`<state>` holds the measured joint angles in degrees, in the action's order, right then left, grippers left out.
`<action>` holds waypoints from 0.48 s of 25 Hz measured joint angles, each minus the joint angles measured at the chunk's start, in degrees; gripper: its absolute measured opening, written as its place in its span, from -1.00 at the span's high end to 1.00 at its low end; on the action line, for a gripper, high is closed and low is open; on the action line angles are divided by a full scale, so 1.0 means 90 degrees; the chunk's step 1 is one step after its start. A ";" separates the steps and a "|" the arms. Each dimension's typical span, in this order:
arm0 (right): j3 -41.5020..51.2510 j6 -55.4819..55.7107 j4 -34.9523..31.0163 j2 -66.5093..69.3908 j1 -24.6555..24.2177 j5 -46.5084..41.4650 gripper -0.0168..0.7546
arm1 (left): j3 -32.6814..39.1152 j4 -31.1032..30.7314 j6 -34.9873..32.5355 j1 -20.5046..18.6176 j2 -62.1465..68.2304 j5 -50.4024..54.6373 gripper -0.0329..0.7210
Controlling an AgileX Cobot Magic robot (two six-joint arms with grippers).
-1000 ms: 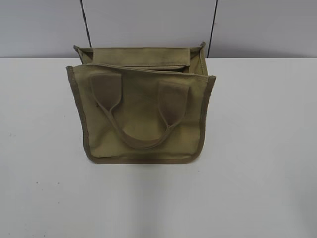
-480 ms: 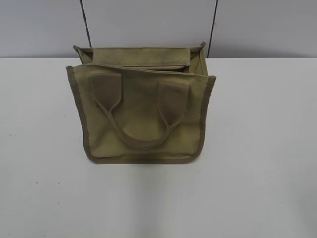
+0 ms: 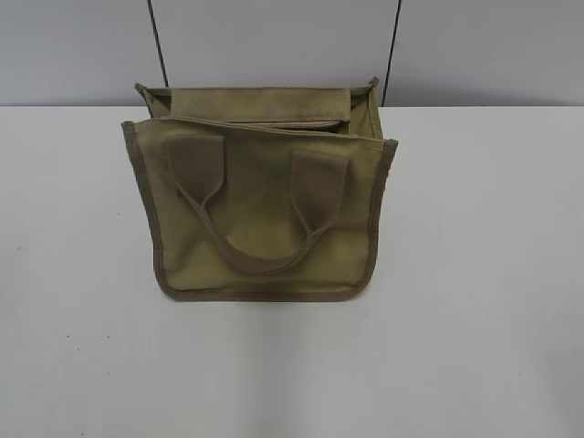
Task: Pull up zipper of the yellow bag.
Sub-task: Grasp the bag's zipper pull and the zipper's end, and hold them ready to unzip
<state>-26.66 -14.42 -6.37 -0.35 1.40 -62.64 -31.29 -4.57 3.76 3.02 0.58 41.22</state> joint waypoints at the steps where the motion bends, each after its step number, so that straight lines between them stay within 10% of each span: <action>1: 0.0000 0.0000 0.0000 0.0000 0.0000 0.0000 -0.45 | 0.0066 0.0000 0.0000 0.0000 0.0124 -0.0534 -0.39; 12: 0.0000 0.0000 0.0000 0.0000 0.0000 0.0000 -0.45 | 0.1277 -0.0051 0.0000 0.0000 0.3617 -0.5711 -0.18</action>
<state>-26.66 -14.42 -6.37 -0.35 1.40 -62.64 -19.79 -5.03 3.76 3.02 33.14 -10.18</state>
